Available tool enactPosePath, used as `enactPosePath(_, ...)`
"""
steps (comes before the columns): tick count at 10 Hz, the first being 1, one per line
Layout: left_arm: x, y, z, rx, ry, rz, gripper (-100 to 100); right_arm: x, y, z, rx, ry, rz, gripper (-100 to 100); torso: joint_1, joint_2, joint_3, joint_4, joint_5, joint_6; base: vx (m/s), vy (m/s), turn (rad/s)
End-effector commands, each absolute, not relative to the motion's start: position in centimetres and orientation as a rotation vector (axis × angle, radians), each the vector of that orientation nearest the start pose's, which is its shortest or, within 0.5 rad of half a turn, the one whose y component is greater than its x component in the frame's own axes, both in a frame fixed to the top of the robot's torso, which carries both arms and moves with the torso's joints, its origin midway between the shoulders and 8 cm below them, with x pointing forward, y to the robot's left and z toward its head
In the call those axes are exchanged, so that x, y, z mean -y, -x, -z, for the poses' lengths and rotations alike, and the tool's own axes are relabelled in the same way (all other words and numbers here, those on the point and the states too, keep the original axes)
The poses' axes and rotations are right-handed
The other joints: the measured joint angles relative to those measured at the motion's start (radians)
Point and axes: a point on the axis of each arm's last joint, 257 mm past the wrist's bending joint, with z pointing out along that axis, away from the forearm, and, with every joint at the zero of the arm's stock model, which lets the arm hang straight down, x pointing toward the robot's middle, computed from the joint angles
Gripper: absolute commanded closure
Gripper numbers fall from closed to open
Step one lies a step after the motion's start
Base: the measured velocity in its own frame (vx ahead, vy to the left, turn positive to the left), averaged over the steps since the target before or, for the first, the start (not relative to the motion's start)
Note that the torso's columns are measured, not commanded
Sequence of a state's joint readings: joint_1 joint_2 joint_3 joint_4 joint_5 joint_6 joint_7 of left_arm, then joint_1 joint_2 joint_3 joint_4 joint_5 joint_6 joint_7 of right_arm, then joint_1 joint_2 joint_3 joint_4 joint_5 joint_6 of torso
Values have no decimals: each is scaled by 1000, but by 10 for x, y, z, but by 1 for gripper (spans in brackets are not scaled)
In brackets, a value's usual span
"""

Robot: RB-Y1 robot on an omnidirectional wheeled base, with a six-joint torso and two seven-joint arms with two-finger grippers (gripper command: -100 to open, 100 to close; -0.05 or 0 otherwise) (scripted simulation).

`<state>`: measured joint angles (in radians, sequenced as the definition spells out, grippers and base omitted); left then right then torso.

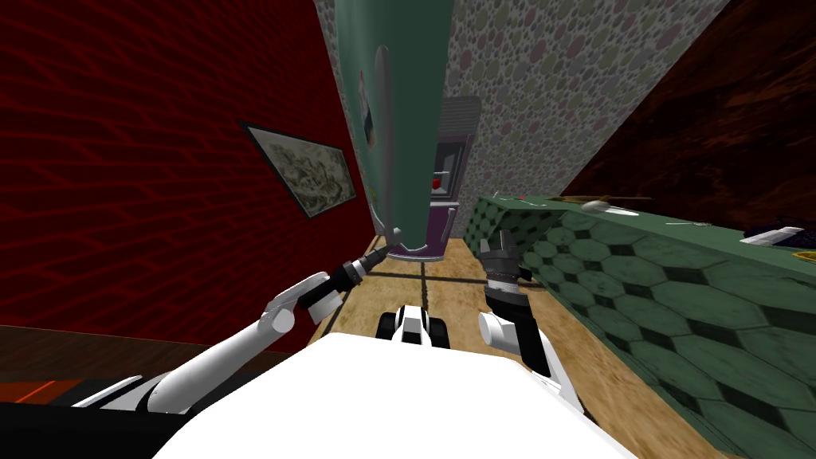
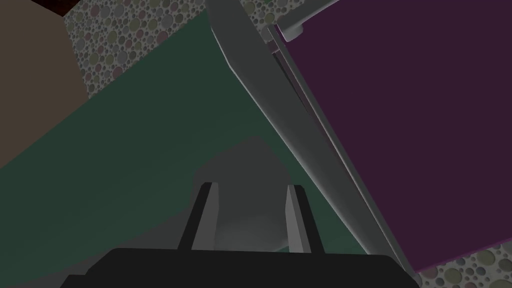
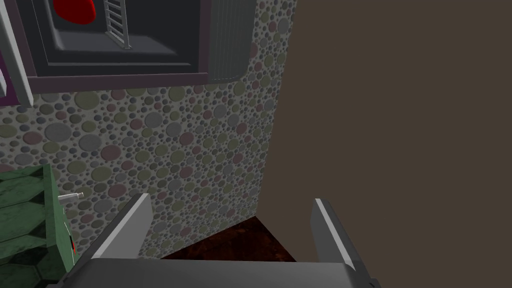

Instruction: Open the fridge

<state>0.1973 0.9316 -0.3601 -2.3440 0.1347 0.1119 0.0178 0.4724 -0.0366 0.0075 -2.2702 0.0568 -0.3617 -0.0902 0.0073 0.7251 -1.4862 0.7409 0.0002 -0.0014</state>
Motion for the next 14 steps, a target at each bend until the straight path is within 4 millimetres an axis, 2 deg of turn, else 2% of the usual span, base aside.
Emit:
enactPosePath(1,-128,-382,85,-1692,219,1281,100,270,-371,-1,-733,-738,-1330,0,4,-1,-1,0,1,-1,-24,169,-31)
enactPosePath(2,-134,-374,87,-1711,225,1288,100,270,-371,-1,-733,-738,-1330,0,2,-1,-1,0,1,0,-49,172,-46)
enactPosePath(3,-132,-371,84,-1707,197,1299,100,270,-371,-1,-733,-738,-1330,0,1,0,0,0,0,0,-31,138,-25)
enactPosePath(4,-124,-364,84,-1739,212,1310,-100,270,-371,-1,-733,-738,-1330,0,-4,0,-1,1,-1,1,13,55,173)
enactPosePath(6,-119,-357,72,-1743,196,1324,-100,270,-371,-1,-733,-738,-1330,0,-14,6,5,-4,-3,2,68,-17,98)
enactPosePath(11,-102,-338,45,-1762,149,1362,-100,270,-371,-1,-733,-738,-1331,0,-7,15,6,7,-4,-2,45,-20,104)
enactPosePath(14,-102,-338,45,-1762,149,1362,-100,270,-371,-1,-733,-738,-1331,0,-9,17,6,10,-6,-1,6,-1,6)
